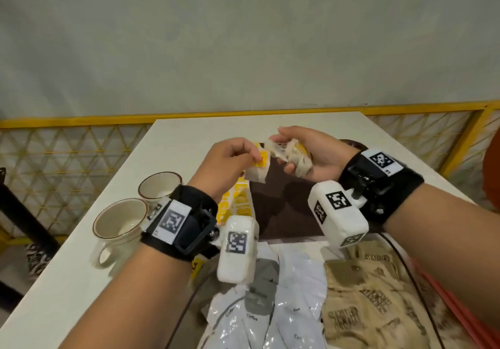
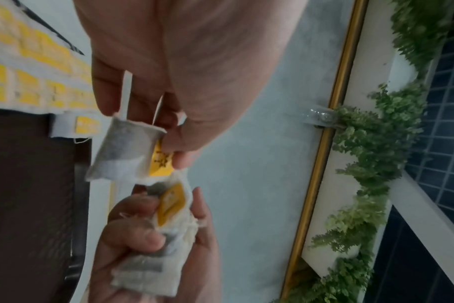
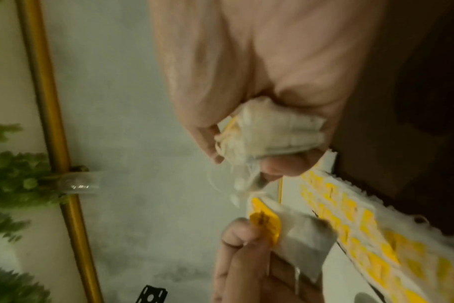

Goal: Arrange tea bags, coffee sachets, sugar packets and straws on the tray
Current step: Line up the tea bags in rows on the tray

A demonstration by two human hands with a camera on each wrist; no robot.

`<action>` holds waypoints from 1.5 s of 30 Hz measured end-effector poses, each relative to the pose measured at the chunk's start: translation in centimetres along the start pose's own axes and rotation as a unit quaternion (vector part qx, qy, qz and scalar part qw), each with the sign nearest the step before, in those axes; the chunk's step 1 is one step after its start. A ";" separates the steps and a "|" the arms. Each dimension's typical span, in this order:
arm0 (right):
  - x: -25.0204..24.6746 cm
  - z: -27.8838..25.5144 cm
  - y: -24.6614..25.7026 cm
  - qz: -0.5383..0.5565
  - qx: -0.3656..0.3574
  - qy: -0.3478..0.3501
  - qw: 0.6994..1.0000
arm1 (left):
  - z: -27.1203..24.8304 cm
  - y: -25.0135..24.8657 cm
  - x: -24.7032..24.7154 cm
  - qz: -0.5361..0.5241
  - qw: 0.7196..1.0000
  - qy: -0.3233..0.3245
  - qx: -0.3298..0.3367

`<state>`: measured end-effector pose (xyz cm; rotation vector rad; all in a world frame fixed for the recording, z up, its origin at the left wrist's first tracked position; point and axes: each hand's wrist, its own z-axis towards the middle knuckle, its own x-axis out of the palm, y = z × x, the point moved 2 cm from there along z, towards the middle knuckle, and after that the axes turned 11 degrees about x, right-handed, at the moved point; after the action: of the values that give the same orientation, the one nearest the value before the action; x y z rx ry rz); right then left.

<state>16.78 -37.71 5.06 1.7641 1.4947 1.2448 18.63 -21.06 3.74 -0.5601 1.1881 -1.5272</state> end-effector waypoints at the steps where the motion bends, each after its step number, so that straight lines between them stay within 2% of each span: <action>1: 0.1 0.0 -0.4 0.027 0.010 0.004 1.000 | -0.4 0.3 0.3 0.011 1.000 -0.017 -0.010; 5: 0.7 0.8 -1.6 0.059 0.043 0.005 0.997 | -1.7 0.9 1.2 0.009 0.996 -0.079 -0.032; 8: 1.0 1.4 -2.3 0.046 0.061 -0.003 0.997 | -2.4 1.5 1.8 -0.010 0.996 -0.083 -0.041; 15: 1.4 0.9 -3.6 -0.016 0.025 -0.024 0.999 | -2.4 2.4 1.5 -0.014 0.992 -0.108 -0.056; 18: 0.8 0.7 -3.7 -0.043 0.032 -0.064 0.997 | -2.4 2.5 0.7 -0.002 0.993 -0.108 -0.051; 21: 0.1 0.2 -3.1 -0.079 0.003 -0.088 0.993 | -2.4 2.5 -0.2 0.037 0.995 -0.080 -0.037; 26: 0.4 -0.7 -3.2 -0.237 -0.060 -0.098 0.965 | -2.6 2.2 -0.4 0.029 0.998 -0.044 -0.039; 28: 0.4 -0.7 -3.4 -0.226 -0.089 -0.114 0.963 | -2.7 2.4 -0.5 0.008 0.997 -0.062 -0.051; 30: 0.2 -0.8 -3.3 -0.172 -0.144 -0.146 0.964 | -3.0 2.8 -0.7 0.008 0.995 -0.080 -0.054; 32: 0.3 -1.0 -3.4 -0.158 -0.211 -0.188 0.946 | -3.3 3.0 -0.6 0.020 0.995 -0.076 -0.063; 34: 0.9 -1.1 -3.9 -0.238 -0.262 -0.215 0.910 | -3.5 3.0 -0.3 0.006 0.994 -0.063 -0.085; 38: 2.1 -0.9 -4.9 -0.420 -0.292 -0.149 0.846 | -3.6 3.1 0.0 -0.065 0.984 -0.082 -0.146; 45: 1.3 -1.0 -5.1 -0.465 -0.230 -0.098 0.849 | -4.2 3.7 0.6 -0.107 0.978 -0.063 -0.168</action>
<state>13.42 -35.35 1.66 0.6451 1.4624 0.7633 16.62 -19.74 -1.37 -1.0232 1.3282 -1.4500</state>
